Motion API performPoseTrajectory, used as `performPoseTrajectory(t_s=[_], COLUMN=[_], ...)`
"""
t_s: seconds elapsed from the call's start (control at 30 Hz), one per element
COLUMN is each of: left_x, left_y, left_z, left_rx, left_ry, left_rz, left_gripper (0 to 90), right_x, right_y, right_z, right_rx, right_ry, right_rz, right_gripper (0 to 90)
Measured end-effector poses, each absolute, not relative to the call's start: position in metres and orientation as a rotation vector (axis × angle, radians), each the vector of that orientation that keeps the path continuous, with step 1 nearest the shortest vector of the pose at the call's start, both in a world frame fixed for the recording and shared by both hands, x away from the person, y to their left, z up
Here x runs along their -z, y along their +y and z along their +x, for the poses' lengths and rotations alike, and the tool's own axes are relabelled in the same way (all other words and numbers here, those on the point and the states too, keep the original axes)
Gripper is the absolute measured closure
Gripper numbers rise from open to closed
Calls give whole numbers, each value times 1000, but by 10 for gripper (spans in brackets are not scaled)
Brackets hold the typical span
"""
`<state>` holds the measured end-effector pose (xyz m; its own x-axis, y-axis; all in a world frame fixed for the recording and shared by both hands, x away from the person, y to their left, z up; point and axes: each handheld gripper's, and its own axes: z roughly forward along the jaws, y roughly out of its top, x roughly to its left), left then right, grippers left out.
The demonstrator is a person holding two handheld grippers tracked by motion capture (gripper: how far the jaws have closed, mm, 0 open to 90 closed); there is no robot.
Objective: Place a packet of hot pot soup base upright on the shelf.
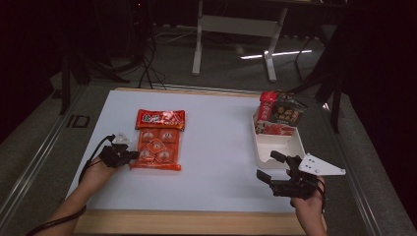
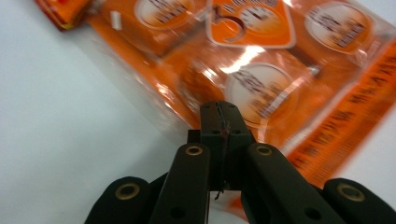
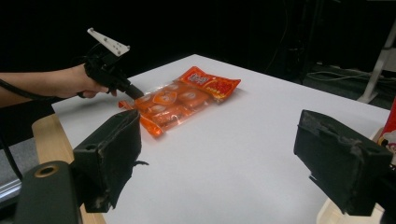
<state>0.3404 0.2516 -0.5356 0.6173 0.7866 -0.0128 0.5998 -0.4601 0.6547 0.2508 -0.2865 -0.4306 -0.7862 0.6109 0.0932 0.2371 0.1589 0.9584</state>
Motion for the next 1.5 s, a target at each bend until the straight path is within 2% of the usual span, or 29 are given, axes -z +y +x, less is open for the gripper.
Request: performPoseTrajectory(t_s=[0.23, 0.8, 1.13, 1.5], left_x=[533, 539, 543, 543], left_y=[259, 252, 242, 194], left_z=[369, 432, 430, 421], left_rx=[-439, -484, -443, -362], left_ry=[1183, 1273, 1237, 1086], left_rz=[2114, 2122, 2125, 2161], left_gripper=[900, 900, 900, 900], right_x=[430, 434, 434, 433], right_y=[-288, -288, -287, -287], right_z=[251, 252, 253, 252], right_rx=[-1663, -1652, -1653, -1658], right_ry=[2121, 2133, 2138, 2137], right_rz=[818, 831, 826, 824], right_gripper=[147, 148, 148, 148])
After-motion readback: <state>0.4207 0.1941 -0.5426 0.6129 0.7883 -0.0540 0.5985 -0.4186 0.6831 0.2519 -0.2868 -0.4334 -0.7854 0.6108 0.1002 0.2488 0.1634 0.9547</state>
